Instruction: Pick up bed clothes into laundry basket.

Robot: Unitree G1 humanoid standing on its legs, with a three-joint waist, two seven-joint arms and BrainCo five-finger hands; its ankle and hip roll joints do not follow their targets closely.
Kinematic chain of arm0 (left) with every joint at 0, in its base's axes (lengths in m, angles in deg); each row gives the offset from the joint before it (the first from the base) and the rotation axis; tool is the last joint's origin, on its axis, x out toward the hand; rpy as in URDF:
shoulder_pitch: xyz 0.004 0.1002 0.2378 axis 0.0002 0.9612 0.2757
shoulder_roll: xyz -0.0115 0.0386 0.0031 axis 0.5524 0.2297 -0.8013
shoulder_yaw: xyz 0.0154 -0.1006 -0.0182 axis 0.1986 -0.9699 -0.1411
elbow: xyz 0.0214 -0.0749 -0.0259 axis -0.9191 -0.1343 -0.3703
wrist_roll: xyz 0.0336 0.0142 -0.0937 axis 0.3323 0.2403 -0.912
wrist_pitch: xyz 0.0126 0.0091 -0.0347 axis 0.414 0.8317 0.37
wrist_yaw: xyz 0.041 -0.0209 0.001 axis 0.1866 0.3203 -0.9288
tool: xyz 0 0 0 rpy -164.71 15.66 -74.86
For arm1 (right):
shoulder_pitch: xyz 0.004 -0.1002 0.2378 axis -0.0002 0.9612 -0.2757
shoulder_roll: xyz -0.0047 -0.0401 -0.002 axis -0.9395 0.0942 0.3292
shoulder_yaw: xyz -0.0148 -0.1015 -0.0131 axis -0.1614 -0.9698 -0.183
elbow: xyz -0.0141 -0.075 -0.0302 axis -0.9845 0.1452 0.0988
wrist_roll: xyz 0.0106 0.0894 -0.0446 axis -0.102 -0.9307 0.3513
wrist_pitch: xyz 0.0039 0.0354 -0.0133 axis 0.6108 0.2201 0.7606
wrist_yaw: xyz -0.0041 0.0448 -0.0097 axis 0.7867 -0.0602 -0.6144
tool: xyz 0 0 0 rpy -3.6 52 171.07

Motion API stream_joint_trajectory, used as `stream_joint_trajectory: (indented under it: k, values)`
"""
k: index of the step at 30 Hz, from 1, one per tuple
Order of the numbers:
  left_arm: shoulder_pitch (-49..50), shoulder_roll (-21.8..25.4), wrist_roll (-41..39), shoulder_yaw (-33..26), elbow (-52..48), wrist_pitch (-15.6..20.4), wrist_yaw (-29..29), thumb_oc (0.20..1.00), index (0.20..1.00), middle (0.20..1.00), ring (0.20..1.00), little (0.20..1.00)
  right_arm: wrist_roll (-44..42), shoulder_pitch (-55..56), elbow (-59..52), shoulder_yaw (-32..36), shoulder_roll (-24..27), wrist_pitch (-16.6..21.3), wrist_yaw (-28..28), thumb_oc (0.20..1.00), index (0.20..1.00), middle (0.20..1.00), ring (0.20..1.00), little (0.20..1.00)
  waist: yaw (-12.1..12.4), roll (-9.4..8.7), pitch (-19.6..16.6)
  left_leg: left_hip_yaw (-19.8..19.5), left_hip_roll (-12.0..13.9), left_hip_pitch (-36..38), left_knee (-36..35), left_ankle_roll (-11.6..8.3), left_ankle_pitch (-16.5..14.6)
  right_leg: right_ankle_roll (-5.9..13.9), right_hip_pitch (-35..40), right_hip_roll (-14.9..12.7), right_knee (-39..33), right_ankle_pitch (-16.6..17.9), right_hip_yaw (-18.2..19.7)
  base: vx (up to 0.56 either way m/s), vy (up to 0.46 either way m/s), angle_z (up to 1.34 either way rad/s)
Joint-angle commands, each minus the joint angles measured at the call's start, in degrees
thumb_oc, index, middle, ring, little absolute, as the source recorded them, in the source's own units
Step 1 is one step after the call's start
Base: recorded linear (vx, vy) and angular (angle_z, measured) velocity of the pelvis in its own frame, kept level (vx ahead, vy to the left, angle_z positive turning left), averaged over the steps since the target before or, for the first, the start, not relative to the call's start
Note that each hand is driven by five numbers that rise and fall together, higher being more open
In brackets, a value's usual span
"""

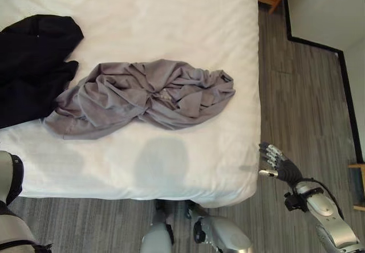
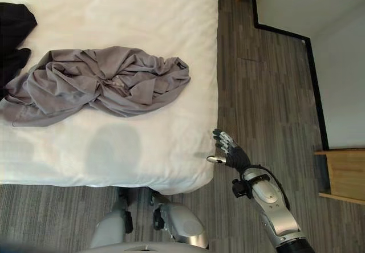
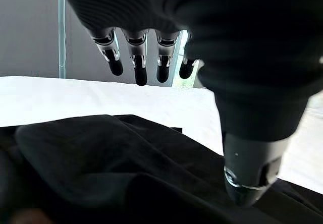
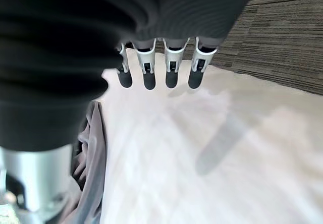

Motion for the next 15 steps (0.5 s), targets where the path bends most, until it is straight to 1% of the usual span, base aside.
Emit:
stream_joint_trajectory:
  k: [1,3,4,5,6,9,11,12,13,14,15]
  values:
    - [1.53,0.36,0.4,-2.03,0.17,0.53,-0.81,1.0,1.0,1.0,1.0,1.0,-2.22,0.65,-2.53,1.69,0.21,2.66,-0.62,1.0,1.0,1.0,1.0,1.0,2.03,-1.6,-1.13,-1.66,2.31,1.59,0.17,-1.73,-0.8,8.63,-1.42,-4.31,0.59,2.25,0.1,0.0,0.0,0.0]
    - [2.34,-0.02,-0.72,-2.82,-0.12,0.75,-1.42,1.0,1.0,1.0,1.0,1.0,-2.57,-0.44,-2.55,1.18,0.49,2.61,-0.41,1.0,1.0,1.0,1.0,1.0,2.07,-1.7,-0.7,-1.8,2.35,1.22,0.17,-1.73,-0.63,8.66,-1.78,-4.22,0.59,2.41,0.02,-0.02,-0.027,0.01]
    - [1.53,-0.12,-1.43,-1.56,-0.93,1.35,-2.95,1.0,1.0,1.0,1.0,1.0,-3.54,-0.46,-3.09,0.9,0.79,2.14,-1.08,1.0,1.0,1.0,1.0,1.0,2.12,-2.7,0.4,-1.9,2.6,0.58,0.17,-1.77,-0.29,8.7,-2.32,-4.04,0.59,2.78,-0.33,-0.03,-0.053,0.05]
    - [1.37,-0.13,-1.44,-1.39,-0.89,1.35,-2.96,1.0,1.0,1.0,1.0,1.0,-3.55,-0.45,-3.09,0.93,0.73,2.14,-1.09,1.0,1.0,1.0,1.0,1.0,2.15,-2.74,0.42,-1.92,2.6,0.56,0.17,-1.77,-0.27,8.7,-2.33,-4.05,0.59,2.78,-0.35,-0.03,-0.078,0.01]
    - [1.35,-0.92,-1.65,-0.89,-1.6,1.7,-3.28,1.0,1.0,1.0,1.0,1.0,-3.75,-0.19,-3.62,1.07,1.01,2.05,-1.29,1.0,1.0,1.0,1.0,1.0,2.06,-3.58,1.3,-2.06,2.78,-0.07,0.17,-1.83,-0.11,8.74,-2.89,-3.84,0.59,3.02,-0.54,-0.02,-0.043,0.09]
    - [2.09,-2.68,-2.14,-0.06,-4.72,2.51,-3.32,1.0,1.0,1.0,1.0,1.0,-4.13,-0.26,-3.98,1.54,0.94,2.25,-1.03,1.0,1.0,1.0,1.0,1.0,1.97,-4.98,2.61,-2.68,3.01,-1.66,0.17,-1.92,0.46,8.73,-4.31,-3.57,0.59,3.69,-0.85,-0.04,-0.057,0.06]
    - [3.14,-2.95,-2.43,-0.37,-5.16,2.64,-3.55,1.0,1.0,1.0,1.0,1.0,-4.06,-0.28,-4.14,1.86,0.75,2.37,-0.92,1.0,1.0,1.0,1.0,1.0,2.1,-5.62,3.22,-2.86,3.13,-2.57,0.17,-2.01,0.76,8.82,-5.17,-3.48,0.59,3.98,-1.08,-0.02,-0.03,0.1]
    - [3.18,-2.94,-2.43,-0.41,-5.17,2.64,-3.54,1.0,1.0,1.0,1.0,1.0,-4.06,-0.28,-4.14,1.86,0.76,2.37,-0.92,1.0,1.0,1.0,1.0,1.0,2.08,-5.61,3.19,-2.86,3.13,-2.59,0.17,-2.01,0.76,8.82,-5.2,-3.48,0.59,3.99,-1.09,0.0,-0.039,0.1]
    - [4.33,-3.93,-1.79,-0.44,-5.6,2.77,-3.64,0.683,0.683,0.683,0.683,0.683,-3.89,-0.02,-4.07,1.91,0.22,2.33,-0.85,1.0,1.0,1.0,1.0,1.0,2.05,-6.35,3.76,-3.02,3.34,-3.26,0.17,-2.12,0.92,8.89,-5.82,-3.38,0.59,4.22,-1.34,-0.01,-0.031,0.02]
    - [5.52,-4.45,-1.19,-0.71,-5.41,2.73,-4.29,0.2,0.2,0.2,0.2,0.2,-3.57,0.06,-4.42,2.06,0.06,2.33,-0.83,1.0,1.0,1.0,1.0,1.0,1.99,-6.68,3.9,-3.12,3.45,-3.58,0.17,-2.17,0.92,8.93,-6.23,-3.39,0.59,4.26,-1.4,-0.01,-0.04,-0.02]
    - [6.27,-4.73,-0.94,-1.23,-5.58,2.64,-4.37,0.2,0.2,0.2,0.2,0.2,-3.37,0.28,-4.7,2.12,-0.02,2.3,-0.9,1.0,1.0,1.0,1.0,1.0,2.0,-6.83,3.88,-3.15,3.48,-3.74,0.17,-2.19,0.9,8.89,-6.4,-3.34,0.59,4.31,-1.44,0.0,0.0,0.0]
